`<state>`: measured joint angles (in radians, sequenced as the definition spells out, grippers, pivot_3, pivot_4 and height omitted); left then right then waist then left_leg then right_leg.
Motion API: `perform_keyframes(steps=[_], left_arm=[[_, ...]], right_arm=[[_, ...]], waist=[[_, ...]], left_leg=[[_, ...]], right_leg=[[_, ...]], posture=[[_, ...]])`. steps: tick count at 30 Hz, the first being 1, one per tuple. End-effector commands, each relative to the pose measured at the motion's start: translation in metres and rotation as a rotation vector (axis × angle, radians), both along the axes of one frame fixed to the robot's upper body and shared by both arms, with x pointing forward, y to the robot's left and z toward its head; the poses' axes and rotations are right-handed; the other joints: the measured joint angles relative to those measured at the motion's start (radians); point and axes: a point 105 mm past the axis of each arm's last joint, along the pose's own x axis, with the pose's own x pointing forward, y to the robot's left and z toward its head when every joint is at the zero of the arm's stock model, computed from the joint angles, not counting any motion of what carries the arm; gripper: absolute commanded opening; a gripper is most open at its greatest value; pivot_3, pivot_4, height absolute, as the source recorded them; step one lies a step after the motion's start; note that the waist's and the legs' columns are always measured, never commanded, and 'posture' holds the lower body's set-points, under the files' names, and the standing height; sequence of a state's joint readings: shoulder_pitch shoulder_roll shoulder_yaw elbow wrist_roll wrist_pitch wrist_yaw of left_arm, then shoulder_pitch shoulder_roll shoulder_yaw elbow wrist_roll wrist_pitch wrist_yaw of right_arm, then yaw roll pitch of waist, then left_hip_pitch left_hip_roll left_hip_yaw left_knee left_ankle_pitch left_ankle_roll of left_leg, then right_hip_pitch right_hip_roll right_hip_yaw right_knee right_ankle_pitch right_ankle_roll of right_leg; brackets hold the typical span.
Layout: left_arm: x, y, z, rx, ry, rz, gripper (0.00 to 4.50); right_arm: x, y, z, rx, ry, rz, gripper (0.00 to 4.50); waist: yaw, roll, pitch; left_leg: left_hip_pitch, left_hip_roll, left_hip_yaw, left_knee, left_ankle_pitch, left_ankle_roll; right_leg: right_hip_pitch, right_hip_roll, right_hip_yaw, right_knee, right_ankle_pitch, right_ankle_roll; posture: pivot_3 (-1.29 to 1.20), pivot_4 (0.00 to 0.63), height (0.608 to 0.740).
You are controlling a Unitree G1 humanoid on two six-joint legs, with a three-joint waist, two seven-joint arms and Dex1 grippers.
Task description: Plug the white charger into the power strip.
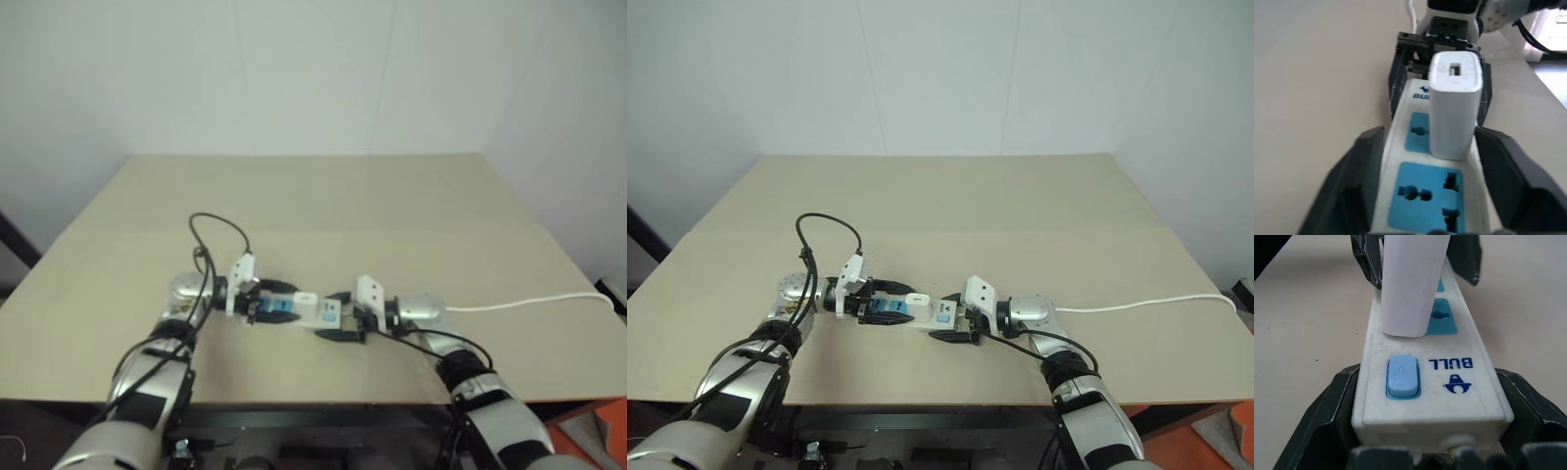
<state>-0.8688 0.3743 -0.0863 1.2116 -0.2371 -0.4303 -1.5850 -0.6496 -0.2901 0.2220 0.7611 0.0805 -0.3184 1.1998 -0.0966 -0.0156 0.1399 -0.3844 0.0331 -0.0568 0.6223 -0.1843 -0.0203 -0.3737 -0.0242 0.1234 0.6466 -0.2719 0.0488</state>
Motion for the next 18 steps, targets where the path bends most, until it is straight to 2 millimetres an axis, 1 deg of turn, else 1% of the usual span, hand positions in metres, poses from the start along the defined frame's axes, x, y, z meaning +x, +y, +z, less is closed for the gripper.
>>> perform_keyframes(steps=[1, 5, 7, 11, 15, 18], left_arm=[[-0.004, 0.003, -0.007, 0.002, 0.049, -0.003, 4.49], [-0.002, 0.003, 0.001, -0.005, 0.05, -0.016, 4.49], [-0.004, 0.005, 0.004, 0.029, 0.05, -0.042, 4.49], [-0.008, 0.006, 0.01, 0.09, -0.015, -0.103, 4.49], [-0.007, 0.003, 0.029, 0.058, -0.056, -0.137, 4.49], [-0.012, -0.003, 0.035, 0.069, -0.1, -0.194, 4.49]], right_arm=[[-0.002, 0.0, 0.002, -0.021, -0.04, 0.028, 3.42], [-0.002, 0.0, 0.003, -0.019, -0.04, 0.028, 3.42], [-0.002, 0.0, 0.004, -0.016, -0.035, 0.03, 3.42], [-0.002, -0.001, 0.005, -0.016, -0.014, 0.043, 3.42], [-0.001, -0.001, 0.01, -0.015, 0.024, 0.072, 3.42], [0.001, 0.0, 0.012, -0.022, 0.017, 0.076, 3.42]], waist=[[0.0, -0.001, 0.001], [-0.001, -0.002, 0.001], [-0.001, -0.002, 0.002], [-0.001, -0.002, 0.004], [0.0, -0.004, 0.014], [0.0, -0.006, 0.024]], left_leg=[[0.0, 0.0, 0.0, 0.0, 0.0, 0.0], [-0.003, 0.0, 0.0, 0.0, 0.0, 0.0], [-0.005, 0.0, 0.0, 0.0, 0.0, 0.0], [-0.011, 0.0, 0.0, 0.0, 0.0, 0.0], [-0.016, 0.0, 0.0, 0.0, 0.0, 0.0], [-0.018, 0.0, 0.0, 0.0, 0.0, 0.0]], right_leg=[[-0.001, 0.0, 0.0, 0.0, 0.0, 0.0], [-0.003, 0.0, 0.0, 0.0, 0.0, 0.0], [-0.005, 0.0, 0.0, 0.0, 0.0, 0.001], [-0.012, 0.0, 0.001, 0.0, 0.0, 0.001], [-0.015, 0.0, 0.0, 0.0, 0.0, 0.001], [-0.017, 0.0, 0.0, 0.0, 0.0, 0.001]], posture=[[0.0, 0.15, 0.74], [0.0, 0.15, 0.74], [0.0, 0.15, 0.74], [0.0, 0.15, 0.74], [0.0, 0.15, 0.74], [0.0, 0.15, 0.74]])
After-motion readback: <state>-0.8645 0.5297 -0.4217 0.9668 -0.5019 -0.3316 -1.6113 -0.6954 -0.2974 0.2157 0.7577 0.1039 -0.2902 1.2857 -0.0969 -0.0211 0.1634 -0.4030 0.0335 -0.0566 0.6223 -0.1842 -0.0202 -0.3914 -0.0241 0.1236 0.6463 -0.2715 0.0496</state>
